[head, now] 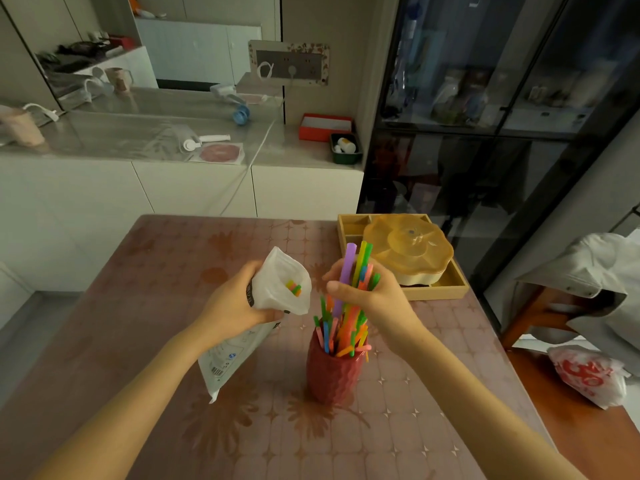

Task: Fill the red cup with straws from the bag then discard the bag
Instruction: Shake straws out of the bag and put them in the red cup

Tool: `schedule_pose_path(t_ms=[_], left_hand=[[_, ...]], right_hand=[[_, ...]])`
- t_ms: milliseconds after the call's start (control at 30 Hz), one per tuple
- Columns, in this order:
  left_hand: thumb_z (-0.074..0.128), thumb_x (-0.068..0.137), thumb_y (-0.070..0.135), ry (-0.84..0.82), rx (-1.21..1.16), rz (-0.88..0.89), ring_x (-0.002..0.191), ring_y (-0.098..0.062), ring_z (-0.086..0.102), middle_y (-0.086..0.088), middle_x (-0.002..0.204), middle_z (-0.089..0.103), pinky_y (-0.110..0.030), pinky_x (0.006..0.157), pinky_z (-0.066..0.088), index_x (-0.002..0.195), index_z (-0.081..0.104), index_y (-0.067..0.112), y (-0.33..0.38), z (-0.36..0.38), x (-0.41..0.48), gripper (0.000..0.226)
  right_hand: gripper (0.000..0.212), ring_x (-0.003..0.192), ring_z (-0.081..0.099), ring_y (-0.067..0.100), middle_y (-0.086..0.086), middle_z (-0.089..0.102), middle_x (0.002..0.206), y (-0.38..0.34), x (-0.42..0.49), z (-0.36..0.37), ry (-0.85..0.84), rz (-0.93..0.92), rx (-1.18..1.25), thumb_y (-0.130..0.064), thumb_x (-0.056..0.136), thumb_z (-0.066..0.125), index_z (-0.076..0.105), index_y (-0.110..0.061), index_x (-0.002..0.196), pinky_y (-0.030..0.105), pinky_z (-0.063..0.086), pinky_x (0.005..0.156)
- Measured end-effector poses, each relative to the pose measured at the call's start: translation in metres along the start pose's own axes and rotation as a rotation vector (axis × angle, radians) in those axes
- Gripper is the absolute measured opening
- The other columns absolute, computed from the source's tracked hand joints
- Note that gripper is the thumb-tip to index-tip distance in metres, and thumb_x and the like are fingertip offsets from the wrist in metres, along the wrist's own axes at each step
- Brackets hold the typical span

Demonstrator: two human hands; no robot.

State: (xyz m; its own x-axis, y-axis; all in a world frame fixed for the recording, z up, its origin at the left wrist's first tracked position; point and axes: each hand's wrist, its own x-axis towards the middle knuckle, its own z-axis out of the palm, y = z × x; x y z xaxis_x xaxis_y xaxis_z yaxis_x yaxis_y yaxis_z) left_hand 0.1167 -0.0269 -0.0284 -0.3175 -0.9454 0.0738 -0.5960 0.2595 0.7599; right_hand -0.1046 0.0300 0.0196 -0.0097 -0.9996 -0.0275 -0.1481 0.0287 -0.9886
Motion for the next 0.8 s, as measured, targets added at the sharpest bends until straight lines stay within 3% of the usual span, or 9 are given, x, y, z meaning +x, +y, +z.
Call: schedule_pose_path(t_ms=[133,200,300,467,567,633,667,733,800], left_hand=[[0.084,0.059,0.032,-0.003,0.001,-0.010,0.093,-0.001,0.054,0.026,0.104,0.052,-0.025,0.072,0.046,0.122,0.038,0.033,0.000,0.000,0.001,0.077],[0.084,0.059,0.033,-0.003,0.004,-0.011,0.091,-0.002,0.054,0.025,0.102,0.052,-0.023,0.070,0.045,0.123,0.038,0.032,0.001,-0.001,0.001,0.078],[0.084,0.060,0.030,0.009,0.000,-0.002,0.089,0.001,0.052,0.027,0.102,0.050,-0.018,0.067,0.042,0.122,0.039,0.030,0.003,-0.001,0.003,0.077],[0.084,0.059,0.029,0.010,0.000,-0.004,0.091,-0.003,0.055,0.027,0.103,0.051,-0.022,0.068,0.044,0.119,0.038,0.033,0.003,0.000,0.004,0.076],[0.084,0.060,0.029,0.004,0.004,-0.004,0.093,-0.006,0.055,0.027,0.103,0.050,-0.023,0.069,0.044,0.118,0.037,0.035,0.001,0.000,0.005,0.075],[0.084,0.060,0.028,0.018,0.003,-0.014,0.095,-0.009,0.056,0.027,0.103,0.050,-0.028,0.072,0.046,0.119,0.037,0.034,0.000,-0.004,0.007,0.075],[0.084,0.060,0.027,0.030,-0.003,-0.024,0.095,-0.010,0.056,0.027,0.103,0.051,-0.032,0.075,0.048,0.120,0.038,0.032,0.000,-0.007,0.008,0.076],[0.084,0.060,0.026,0.055,-0.026,-0.046,0.096,-0.010,0.057,0.025,0.104,0.053,-0.037,0.079,0.050,0.120,0.039,0.033,-0.003,-0.013,0.012,0.075],[0.084,0.060,0.026,0.071,-0.032,-0.058,0.096,-0.009,0.057,0.025,0.105,0.052,-0.037,0.080,0.050,0.116,0.038,0.037,-0.005,-0.018,0.017,0.074]], right_hand=[[0.056,0.093,0.069,0.017,0.011,0.068,0.103,-0.023,-0.004,-0.014,0.000,-0.107,0.136,-0.021,0.070,0.077,0.052,-0.025,0.119,0.029,0.058,0.077],[0.046,0.095,0.068,0.018,0.011,0.068,0.103,-0.027,-0.002,-0.016,0.013,-0.158,0.105,-0.021,0.076,0.071,0.053,-0.027,0.118,0.029,0.058,0.078],[0.017,0.095,0.067,0.017,0.006,0.069,0.100,-0.023,0.003,-0.015,0.013,-0.205,-0.133,-0.017,0.091,0.056,0.061,-0.029,0.103,0.034,0.058,0.083],[0.027,0.104,0.061,0.006,-0.003,0.069,0.111,-0.009,0.001,-0.017,-0.085,-0.211,-0.460,-0.026,0.097,0.046,0.067,-0.017,0.110,0.026,0.053,0.090],[0.039,0.132,0.034,0.000,-0.004,0.050,0.142,-0.004,-0.001,-0.022,-0.255,-0.185,-0.646,-0.035,0.098,0.038,0.063,-0.017,0.122,0.030,0.027,0.113],[0.043,0.141,0.016,0.002,-0.007,0.032,0.152,-0.002,-0.004,-0.026,-0.366,-0.178,-0.769,-0.040,0.098,0.032,0.056,-0.023,0.129,0.034,0.006,0.118],[0.045,0.142,0.014,0.001,-0.009,0.029,0.153,-0.002,-0.006,-0.029,-0.420,-0.157,-0.722,-0.042,0.097,0.030,0.052,-0.027,0.132,0.031,0.005,0.118],[0.047,0.133,0.031,-0.008,-0.018,0.041,0.144,-0.004,-0.007,-0.037,-0.407,-0.074,-0.365,-0.045,0.094,0.029,0.051,-0.028,0.132,0.016,0.023,0.111],[0.041,0.114,0.055,-0.005,-0.014,0.062,0.124,0.000,0.004,-0.045,-0.158,-0.025,-0.062,-0.038,0.098,0.032,0.062,-0.022,0.121,0.011,0.043,0.095]])
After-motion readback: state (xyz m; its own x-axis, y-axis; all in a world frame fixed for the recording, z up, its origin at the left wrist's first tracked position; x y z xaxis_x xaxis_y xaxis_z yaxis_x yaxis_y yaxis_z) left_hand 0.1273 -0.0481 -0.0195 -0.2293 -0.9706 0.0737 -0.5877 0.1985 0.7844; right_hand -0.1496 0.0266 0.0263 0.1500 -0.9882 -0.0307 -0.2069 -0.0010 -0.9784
